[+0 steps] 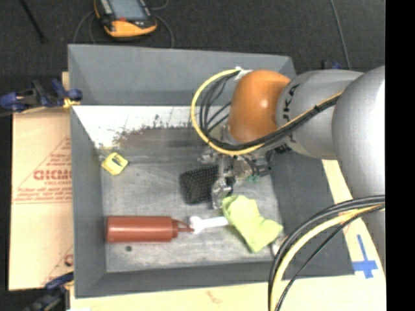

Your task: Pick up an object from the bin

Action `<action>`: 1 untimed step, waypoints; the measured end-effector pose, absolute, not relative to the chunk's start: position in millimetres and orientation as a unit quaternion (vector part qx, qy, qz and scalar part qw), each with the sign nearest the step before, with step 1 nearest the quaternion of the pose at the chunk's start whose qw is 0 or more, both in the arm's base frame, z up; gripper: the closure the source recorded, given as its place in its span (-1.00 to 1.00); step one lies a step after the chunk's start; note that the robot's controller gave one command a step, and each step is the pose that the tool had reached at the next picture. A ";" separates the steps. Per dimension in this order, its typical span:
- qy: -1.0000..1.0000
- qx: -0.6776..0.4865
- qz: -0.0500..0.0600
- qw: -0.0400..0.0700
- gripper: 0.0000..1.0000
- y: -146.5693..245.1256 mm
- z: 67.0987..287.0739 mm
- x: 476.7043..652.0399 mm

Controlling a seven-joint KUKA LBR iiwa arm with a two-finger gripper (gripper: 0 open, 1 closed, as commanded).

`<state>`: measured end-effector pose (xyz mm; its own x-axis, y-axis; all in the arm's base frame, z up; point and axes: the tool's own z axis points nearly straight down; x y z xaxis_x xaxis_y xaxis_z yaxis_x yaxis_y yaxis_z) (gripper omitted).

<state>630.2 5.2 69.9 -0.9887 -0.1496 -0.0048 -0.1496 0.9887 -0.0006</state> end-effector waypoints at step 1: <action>1.000 0.012 0.001 0.001 -1.00 2.5 120.2 619.1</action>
Offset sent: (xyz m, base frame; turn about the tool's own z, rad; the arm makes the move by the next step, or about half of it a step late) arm 0.0000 0.0000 0.0000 0.0000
